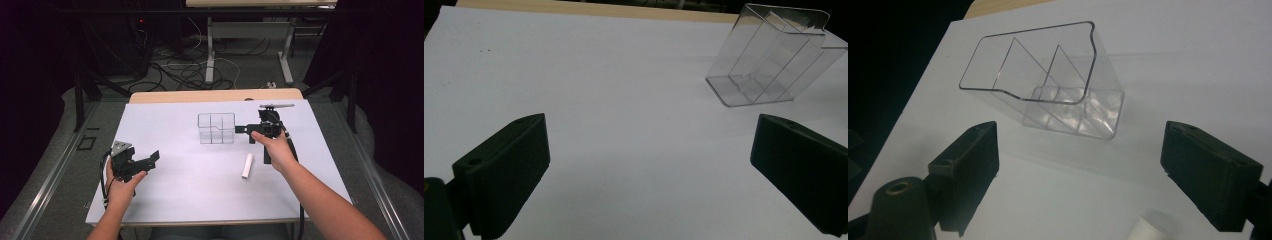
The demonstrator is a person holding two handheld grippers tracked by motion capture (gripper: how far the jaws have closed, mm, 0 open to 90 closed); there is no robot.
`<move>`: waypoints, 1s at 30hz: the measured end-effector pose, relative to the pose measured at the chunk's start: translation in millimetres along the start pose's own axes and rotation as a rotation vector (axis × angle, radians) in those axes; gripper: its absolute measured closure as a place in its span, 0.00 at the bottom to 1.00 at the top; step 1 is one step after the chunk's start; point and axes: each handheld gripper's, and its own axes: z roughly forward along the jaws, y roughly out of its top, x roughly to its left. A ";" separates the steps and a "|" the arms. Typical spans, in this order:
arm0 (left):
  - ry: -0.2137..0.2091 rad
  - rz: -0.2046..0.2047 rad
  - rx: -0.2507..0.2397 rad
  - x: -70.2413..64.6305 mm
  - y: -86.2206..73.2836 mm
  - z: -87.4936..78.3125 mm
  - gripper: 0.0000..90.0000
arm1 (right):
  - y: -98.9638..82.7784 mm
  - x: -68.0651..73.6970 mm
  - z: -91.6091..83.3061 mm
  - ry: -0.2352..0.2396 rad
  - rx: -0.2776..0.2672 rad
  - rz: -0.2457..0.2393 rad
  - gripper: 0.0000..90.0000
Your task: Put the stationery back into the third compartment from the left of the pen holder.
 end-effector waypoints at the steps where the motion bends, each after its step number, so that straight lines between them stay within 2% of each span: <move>1: 0.001 0.001 0.000 0.0 -0.2 0.0 0.03 | -2.4 -1.9 -1.8 0.022 0.006 0.004 0.18; 8: 0.001 -0.006 0.003 0.9 -0.2 -1.9 0.03 | -12.2 -8.1 -5.1 0.031 0.021 0.036 0.27; 10: 0.002 -0.005 0.004 0.9 -0.2 -2.1 0.03 | -18.6 -11.4 -6.9 0.029 0.049 0.072 0.27; 12: 0.002 -0.006 0.003 0.7 -0.2 -2.0 0.03 | -20.6 -12.2 -6.8 0.026 0.045 0.080 0.28; 15: 0.000 -0.005 0.006 0.4 -0.6 -1.6 0.03 | -31.4 -18.3 -5.8 0.039 0.068 0.126 0.28; 17: 0.004 -0.005 0.003 0.2 -0.6 -1.3 0.03 | -37.5 -23.0 -5.0 0.040 0.079 0.130 0.29; 19: 0.004 -0.006 0.000 0.3 -0.9 -1.3 0.03 | -40.4 -25.1 -3.7 0.032 0.079 0.129 0.30; 20: 0.005 -0.007 0.001 0.3 -1.0 -1.3 0.03 | -44.9 -28.0 -1.9 0.033 0.094 0.151 0.34; 24: 0.004 -0.005 0.008 0.2 -1.3 -2.3 0.03 | -53.1 -34.3 1.0 0.030 0.109 0.180 0.38; 28: 0.007 -0.001 0.007 -0.3 -2.2 -2.0 0.03 | -59.1 -38.1 3.2 0.019 0.121 0.181 0.40; 30: 0.007 -0.001 0.007 -0.4 -2.3 -2.2 0.03 | -63.4 -41.3 5.3 0.013 0.127 0.209 0.41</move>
